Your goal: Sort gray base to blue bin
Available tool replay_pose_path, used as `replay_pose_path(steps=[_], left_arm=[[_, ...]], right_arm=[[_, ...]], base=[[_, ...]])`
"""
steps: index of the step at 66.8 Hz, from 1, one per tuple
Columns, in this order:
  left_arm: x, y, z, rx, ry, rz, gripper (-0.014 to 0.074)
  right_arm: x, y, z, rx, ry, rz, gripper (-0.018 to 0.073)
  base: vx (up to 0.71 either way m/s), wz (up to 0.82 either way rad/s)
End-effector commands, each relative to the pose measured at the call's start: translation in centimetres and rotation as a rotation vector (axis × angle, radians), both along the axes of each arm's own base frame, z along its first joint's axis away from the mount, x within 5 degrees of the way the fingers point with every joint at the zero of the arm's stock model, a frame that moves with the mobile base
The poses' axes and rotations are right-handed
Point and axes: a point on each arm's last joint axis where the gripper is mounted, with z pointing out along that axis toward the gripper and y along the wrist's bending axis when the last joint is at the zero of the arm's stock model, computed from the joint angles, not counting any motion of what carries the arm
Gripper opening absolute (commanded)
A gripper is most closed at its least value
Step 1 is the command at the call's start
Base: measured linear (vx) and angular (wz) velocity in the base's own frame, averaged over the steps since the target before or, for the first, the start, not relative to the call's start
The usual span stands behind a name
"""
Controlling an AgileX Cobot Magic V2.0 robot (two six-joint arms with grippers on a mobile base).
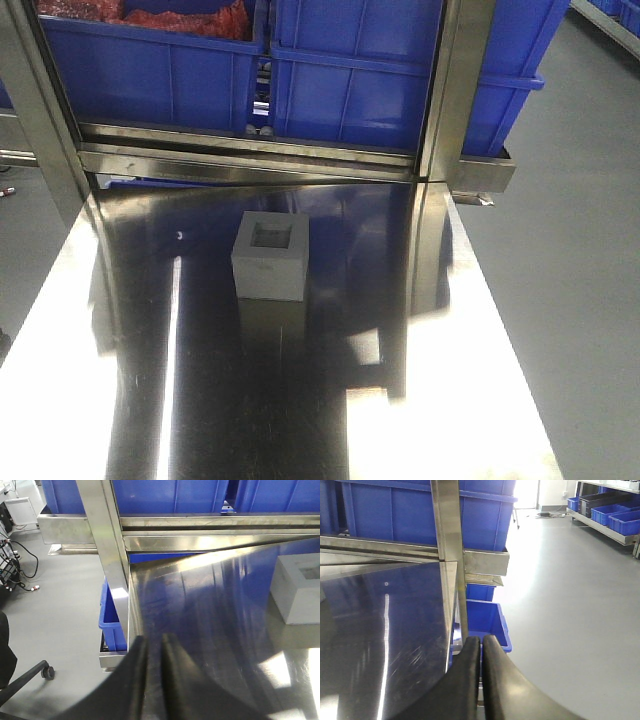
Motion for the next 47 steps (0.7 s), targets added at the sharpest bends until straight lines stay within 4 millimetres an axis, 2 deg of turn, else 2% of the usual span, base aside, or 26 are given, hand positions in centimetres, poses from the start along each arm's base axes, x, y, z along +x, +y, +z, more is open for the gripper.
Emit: replay_pose_path(steps=[1, 8, 16, 29, 47], left_arm=[[0.33, -0.1, 1.69, -0.007, -0.096, -0.007, 0.0321], [0.32, -0.1, 1.62, -0.01, -0.091, -0.006, 0.0563], [0.32, -0.1, 1.63, -0.009, -0.092, -0.006, 0.0736], [0.32, -0.1, 1.63, -0.009, -0.092, -0.006, 0.0708], [0.49, -0.1, 2.04, -0.01, -0.111, -0.007, 0.0608]], right_arm=[[0.21, -0.04, 0.48, -0.018, -0.052, -0.002, -0.0005], [0.21, -0.04, 0.48, -0.018, -0.052, -0.002, -0.0005], [0.21, -0.04, 0.48, -0.018, -0.052, -0.002, -0.0005], [0.21, -0.04, 0.48, -0.018, -0.052, -0.002, -0.0005], [0.21, -0.04, 0.48, -0.018, -0.052, -0.002, -0.0005]], base=[[0.0, 0.0], [0.0, 0.0], [0.0, 0.0], [0.0, 0.0], [0.0, 0.0]])
